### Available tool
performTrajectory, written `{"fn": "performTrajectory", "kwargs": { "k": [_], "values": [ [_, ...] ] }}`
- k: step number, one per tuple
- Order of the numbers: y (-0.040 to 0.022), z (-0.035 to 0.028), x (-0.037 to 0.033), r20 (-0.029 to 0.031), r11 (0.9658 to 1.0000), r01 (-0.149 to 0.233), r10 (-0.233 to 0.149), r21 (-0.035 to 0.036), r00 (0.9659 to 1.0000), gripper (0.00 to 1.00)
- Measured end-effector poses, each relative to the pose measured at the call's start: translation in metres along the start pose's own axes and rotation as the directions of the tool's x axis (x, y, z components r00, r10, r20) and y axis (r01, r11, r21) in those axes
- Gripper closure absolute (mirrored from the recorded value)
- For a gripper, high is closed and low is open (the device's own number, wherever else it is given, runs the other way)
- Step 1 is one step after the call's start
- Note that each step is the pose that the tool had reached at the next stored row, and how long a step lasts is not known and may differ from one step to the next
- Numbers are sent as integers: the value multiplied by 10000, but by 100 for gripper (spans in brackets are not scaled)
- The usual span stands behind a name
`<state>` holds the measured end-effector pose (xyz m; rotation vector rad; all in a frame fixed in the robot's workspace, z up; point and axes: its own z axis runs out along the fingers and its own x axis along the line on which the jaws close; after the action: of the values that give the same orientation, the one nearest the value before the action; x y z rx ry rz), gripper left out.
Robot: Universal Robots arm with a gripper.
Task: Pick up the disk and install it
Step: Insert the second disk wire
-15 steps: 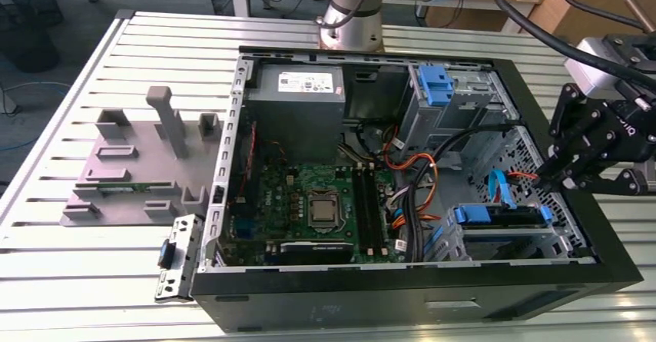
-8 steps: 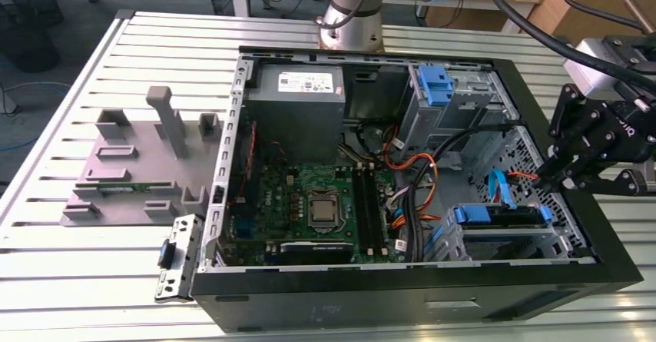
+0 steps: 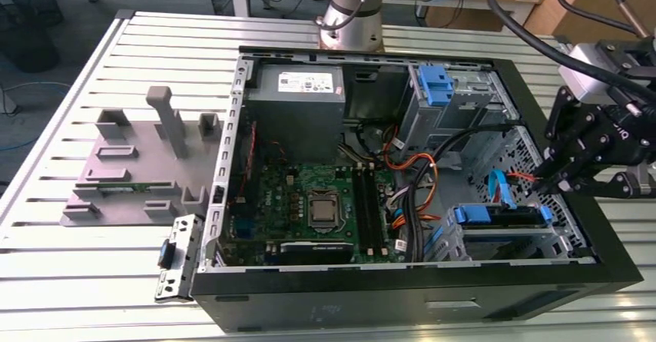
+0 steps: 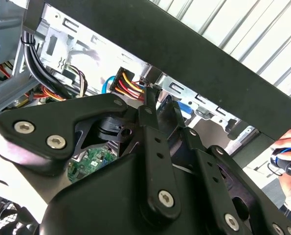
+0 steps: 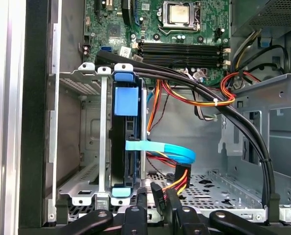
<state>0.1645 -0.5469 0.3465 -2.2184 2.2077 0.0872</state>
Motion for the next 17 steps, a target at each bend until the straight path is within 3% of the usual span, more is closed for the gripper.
{"fn": "performTrajectory", "kwargs": {
  "k": [12, 17],
  "values": [
    [7, 24, 1, 0, 10000, -1, 1, -1, 10000, 71],
    [7, 24, 2, -2, 10000, -3, 3, 0, 10000, 83]
  ]
}}
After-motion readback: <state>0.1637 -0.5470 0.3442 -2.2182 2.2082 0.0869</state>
